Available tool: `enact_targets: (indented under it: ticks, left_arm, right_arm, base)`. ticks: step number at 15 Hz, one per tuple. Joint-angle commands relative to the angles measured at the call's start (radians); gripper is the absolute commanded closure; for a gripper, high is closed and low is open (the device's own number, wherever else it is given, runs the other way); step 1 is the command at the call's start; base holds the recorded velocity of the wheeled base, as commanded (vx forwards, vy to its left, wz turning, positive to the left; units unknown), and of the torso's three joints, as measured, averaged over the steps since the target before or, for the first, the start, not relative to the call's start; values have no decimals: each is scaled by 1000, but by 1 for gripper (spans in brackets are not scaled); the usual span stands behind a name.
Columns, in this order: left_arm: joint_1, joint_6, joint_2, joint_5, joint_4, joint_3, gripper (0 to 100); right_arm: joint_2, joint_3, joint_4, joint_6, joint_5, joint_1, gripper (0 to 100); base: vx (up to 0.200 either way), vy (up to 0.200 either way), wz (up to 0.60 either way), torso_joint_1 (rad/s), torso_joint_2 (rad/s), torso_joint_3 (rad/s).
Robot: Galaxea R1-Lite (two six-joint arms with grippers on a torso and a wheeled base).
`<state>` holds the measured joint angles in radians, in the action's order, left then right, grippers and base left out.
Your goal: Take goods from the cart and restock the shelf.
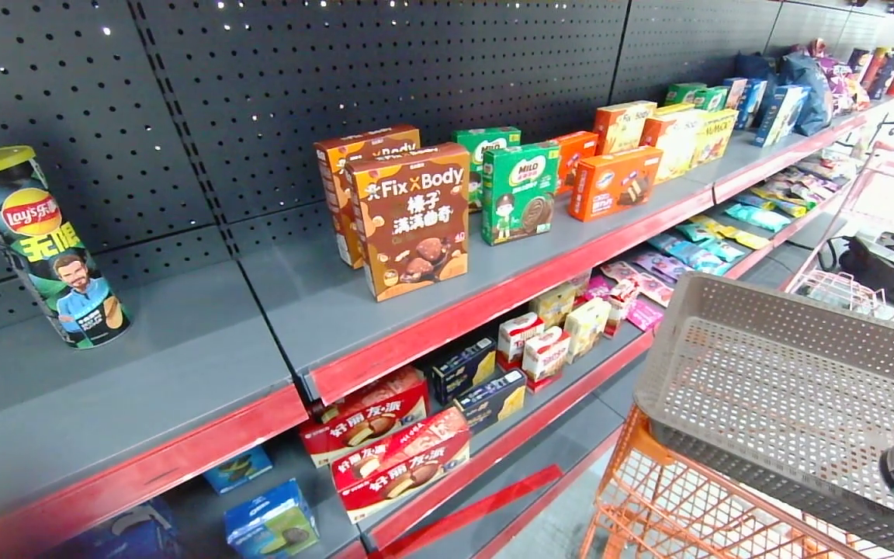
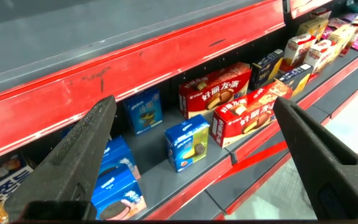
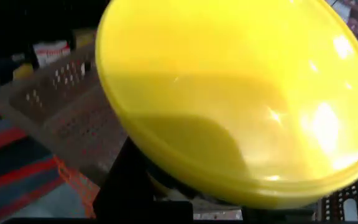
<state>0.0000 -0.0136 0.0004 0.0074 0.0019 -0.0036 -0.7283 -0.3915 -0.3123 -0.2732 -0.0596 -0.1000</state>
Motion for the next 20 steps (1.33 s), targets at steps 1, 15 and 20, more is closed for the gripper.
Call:
enact_targets:
  ticks: [1, 15, 20]
  left_arm:
    - [0, 0, 0, 0, 0, 1, 0]
    - [0, 0, 0, 0, 1, 1, 0]
    - [0, -14, 0, 22, 1, 1, 0]
  right_arm:
    - [38, -86, 4, 35, -5, -1, 100]
    - [52, -124, 9, 43, -94, -132, 100]
    - [53, -112, 10, 43, -45, -132, 100]
  base:
    - [0, 0, 0, 0, 0, 0]
    - [-29, 0, 0, 0, 0, 0]
    - [-80, 0, 0, 2, 4, 3]
